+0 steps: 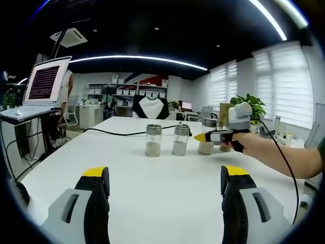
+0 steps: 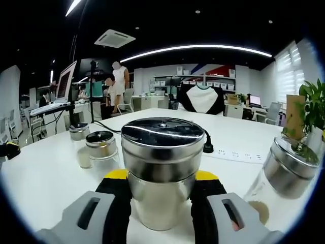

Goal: Rotate the seasoning bottle until the label or dispensing opening points toward the visible target arrow and the bottle remains upright within the marked orientation range

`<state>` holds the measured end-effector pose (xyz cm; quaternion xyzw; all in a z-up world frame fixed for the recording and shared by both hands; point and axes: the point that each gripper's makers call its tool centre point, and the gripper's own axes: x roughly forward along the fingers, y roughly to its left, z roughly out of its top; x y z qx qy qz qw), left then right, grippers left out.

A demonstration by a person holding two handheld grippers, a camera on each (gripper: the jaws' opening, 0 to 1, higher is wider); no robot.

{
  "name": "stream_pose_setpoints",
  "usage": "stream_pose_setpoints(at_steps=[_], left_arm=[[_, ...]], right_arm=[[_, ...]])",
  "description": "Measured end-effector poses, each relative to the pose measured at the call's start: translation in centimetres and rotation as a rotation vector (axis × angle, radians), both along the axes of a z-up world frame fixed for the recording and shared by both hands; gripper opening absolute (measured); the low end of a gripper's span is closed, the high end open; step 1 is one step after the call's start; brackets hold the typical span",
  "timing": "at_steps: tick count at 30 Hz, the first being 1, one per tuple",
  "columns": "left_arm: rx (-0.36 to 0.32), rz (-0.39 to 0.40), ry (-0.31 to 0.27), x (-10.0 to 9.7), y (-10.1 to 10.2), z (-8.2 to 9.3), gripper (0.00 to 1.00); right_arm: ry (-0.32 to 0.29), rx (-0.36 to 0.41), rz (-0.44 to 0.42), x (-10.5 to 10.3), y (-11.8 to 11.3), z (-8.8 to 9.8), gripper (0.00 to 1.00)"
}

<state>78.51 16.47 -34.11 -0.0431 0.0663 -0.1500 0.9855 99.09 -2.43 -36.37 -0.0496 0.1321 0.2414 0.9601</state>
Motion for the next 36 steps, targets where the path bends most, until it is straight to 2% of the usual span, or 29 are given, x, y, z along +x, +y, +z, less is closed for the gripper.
stream_pose_setpoints(at_steps=[6, 8, 15, 24, 36], left_arm=[[-0.007, 0.005, 0.025, 0.0, 0.1, -0.9, 0.96], [0.012, 0.016, 0.026, 0.1, 0.3, -1.0, 0.96], [0.019, 0.016, 0.027, 0.2, 0.5, -1.0, 0.97], [0.000, 0.009, 0.026, 0.2, 0.3, -0.8, 0.97], [-0.013, 0.006, 0.025, 0.1, 0.1, -0.8, 0.99]], right_arm=[[0.015, -0.006, 0.028, -1.4, 0.1, 0.0, 0.43], [0.015, -0.005, 0.030, -1.6, -0.1, 0.0, 0.43], [0.020, -0.002, 0.072, -3.5, 0.0, 0.0, 0.44], [0.012, 0.006, 0.080, -6.3, 0.1, -0.1, 0.44], [0.018, 0.001, 0.097, -8.8, 0.0, -0.1, 0.43]])
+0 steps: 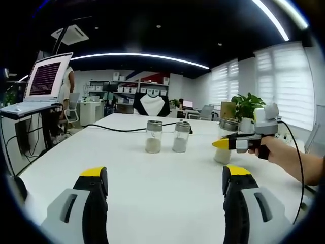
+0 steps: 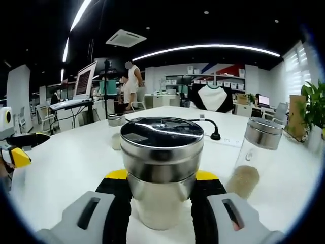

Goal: Rotate the seasoning bottle until the label or dispensing opening points toward the visible target arrow and the bottle remains upright within the marked orientation range

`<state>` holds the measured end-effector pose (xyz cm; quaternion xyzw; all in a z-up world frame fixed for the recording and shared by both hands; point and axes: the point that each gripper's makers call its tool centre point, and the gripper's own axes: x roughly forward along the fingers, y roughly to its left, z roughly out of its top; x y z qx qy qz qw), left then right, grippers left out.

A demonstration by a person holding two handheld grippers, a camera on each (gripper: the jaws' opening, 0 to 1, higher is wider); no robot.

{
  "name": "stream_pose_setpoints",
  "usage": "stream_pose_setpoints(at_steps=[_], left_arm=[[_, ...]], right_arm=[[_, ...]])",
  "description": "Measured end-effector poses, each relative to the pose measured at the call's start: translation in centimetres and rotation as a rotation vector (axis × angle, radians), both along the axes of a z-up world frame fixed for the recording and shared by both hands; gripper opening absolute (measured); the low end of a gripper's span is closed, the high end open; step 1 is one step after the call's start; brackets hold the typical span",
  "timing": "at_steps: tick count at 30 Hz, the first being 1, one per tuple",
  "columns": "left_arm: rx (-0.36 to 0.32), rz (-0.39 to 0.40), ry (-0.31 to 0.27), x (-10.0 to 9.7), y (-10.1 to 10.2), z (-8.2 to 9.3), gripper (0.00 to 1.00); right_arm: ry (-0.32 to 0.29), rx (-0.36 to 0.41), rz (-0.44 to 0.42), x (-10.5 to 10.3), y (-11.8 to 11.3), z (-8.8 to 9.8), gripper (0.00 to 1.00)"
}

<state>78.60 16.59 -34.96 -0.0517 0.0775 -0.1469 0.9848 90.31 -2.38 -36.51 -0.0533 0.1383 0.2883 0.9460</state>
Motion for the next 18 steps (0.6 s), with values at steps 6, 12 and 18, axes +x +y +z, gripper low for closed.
stream_pose_setpoints(at_steps=[6, 12, 18], left_arm=[[0.004, 0.006, 0.003, 0.1, 0.1, -0.2, 0.99], [-0.008, 0.000, 0.008, 0.2, 0.1, -0.2, 0.99], [-0.019, -0.017, 0.009, 0.0, -0.5, -0.2, 0.99]], right_arm=[[0.001, -0.003, 0.030, -2.0, 0.3, -0.1, 0.44], [0.007, -0.002, 0.053, -4.1, 0.7, -0.2, 0.44], [0.016, -0.006, 0.059, -5.7, 1.1, -0.3, 0.44]])
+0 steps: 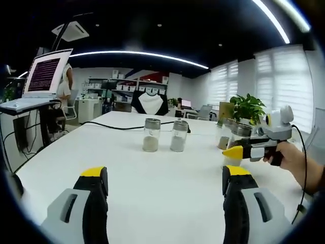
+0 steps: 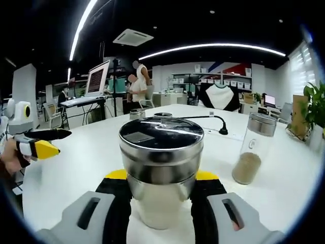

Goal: Rotate the seasoning bottle until the label or dispensing opening points toward the visible target arrow and the bottle remains upright within the marked orientation range

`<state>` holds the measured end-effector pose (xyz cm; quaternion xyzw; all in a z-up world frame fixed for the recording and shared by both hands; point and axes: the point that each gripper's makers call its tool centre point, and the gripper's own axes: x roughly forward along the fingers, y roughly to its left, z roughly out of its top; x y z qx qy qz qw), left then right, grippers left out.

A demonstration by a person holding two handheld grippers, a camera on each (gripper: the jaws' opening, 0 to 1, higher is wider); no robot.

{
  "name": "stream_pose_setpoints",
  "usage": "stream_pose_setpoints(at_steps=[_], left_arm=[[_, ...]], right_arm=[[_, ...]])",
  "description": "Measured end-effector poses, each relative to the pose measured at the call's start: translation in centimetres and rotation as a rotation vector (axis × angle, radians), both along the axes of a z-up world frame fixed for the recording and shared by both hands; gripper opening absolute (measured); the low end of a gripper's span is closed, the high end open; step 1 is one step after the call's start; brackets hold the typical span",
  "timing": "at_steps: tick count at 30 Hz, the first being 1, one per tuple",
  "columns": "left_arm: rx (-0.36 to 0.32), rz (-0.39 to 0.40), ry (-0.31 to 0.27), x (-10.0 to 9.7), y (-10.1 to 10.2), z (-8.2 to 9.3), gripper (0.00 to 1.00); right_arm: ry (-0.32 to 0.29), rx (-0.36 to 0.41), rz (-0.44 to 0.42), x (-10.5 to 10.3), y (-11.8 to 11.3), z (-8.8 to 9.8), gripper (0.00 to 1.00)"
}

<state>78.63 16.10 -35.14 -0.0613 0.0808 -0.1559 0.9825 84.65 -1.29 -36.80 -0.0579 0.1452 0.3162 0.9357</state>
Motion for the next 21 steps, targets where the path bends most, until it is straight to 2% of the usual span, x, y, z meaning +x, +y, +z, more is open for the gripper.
stream_pose_setpoints(at_steps=[8, 21], left_arm=[[-0.001, -0.004, 0.007, -0.1, 0.0, -0.2, 0.99], [-0.024, -0.022, 0.012, -0.3, -0.4, -0.3, 0.99]], right_arm=[[-0.005, -0.002, -0.004, -1.2, 0.1, 0.0, 0.44], [-0.012, 0.006, 0.009, -1.2, 0.1, 0.2, 0.44]])
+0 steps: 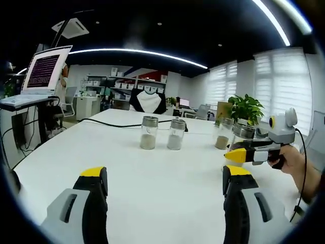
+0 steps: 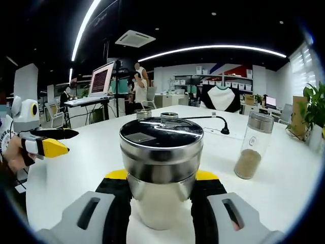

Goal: Rotate the seasoning bottle until the label or dispensing opening points toward the visible target arrow and the bottle remains upright within the marked orientation range

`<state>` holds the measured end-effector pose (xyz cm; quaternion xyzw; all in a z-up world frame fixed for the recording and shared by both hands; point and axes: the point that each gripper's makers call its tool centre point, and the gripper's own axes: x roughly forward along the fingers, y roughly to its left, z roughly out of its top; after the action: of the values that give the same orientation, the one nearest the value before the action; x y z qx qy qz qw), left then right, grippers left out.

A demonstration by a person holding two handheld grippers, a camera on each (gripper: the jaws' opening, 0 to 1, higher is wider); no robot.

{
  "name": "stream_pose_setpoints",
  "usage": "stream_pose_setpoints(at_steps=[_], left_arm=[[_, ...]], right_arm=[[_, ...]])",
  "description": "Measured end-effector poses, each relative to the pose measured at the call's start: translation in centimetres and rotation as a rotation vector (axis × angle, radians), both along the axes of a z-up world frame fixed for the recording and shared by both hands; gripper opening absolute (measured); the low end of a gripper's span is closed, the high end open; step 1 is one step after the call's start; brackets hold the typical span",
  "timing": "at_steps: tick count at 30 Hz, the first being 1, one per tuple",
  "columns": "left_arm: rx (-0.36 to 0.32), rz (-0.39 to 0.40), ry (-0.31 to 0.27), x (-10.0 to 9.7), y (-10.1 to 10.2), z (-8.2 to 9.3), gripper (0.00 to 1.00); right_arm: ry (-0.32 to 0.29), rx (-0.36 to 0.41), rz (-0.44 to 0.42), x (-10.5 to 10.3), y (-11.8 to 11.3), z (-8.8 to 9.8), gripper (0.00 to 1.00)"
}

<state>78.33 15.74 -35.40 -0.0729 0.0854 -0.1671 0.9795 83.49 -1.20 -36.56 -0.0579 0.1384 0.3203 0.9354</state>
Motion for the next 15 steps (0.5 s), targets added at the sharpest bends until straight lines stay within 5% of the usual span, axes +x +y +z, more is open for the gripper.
stream_pose_setpoints(at_steps=[15], left_arm=[[0.014, -0.001, 0.018, 0.01, 0.03, -0.44, 0.99]], right_arm=[[0.006, 0.005, -0.072, -0.05, -0.26, 0.09, 0.44]])
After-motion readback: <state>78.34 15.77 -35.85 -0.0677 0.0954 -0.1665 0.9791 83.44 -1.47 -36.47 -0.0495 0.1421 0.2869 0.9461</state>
